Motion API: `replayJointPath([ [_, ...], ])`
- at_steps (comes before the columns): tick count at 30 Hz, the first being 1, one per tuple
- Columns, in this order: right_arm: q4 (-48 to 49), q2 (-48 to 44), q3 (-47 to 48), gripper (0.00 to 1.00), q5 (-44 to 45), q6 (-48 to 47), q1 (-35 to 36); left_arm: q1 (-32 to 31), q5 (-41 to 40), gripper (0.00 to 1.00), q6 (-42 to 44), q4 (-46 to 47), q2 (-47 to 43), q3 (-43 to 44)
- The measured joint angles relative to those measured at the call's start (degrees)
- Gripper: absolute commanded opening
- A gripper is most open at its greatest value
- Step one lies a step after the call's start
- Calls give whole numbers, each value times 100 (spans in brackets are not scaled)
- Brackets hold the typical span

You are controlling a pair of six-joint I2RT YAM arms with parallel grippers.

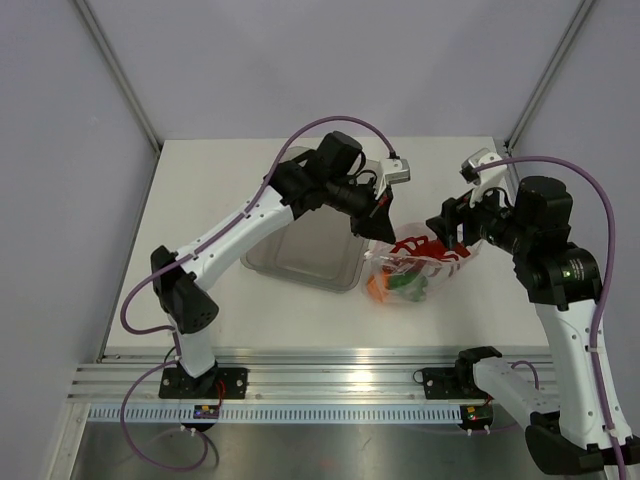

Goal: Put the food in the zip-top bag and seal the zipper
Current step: Adjust the zipper food storage bag at the center of the board.

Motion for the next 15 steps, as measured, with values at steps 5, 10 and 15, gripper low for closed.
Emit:
replayJointPath([
  [5,98,-109,-254,69,-485,-258,133,116,319,0,-28,42,70,68],
  [10,273,-227,-529,63,-732,-332,170,129,654,0,-125,160,190,90],
  [15,448,-188,-704,32,-748,-341,214,129,804,0,-168,197,249,151],
])
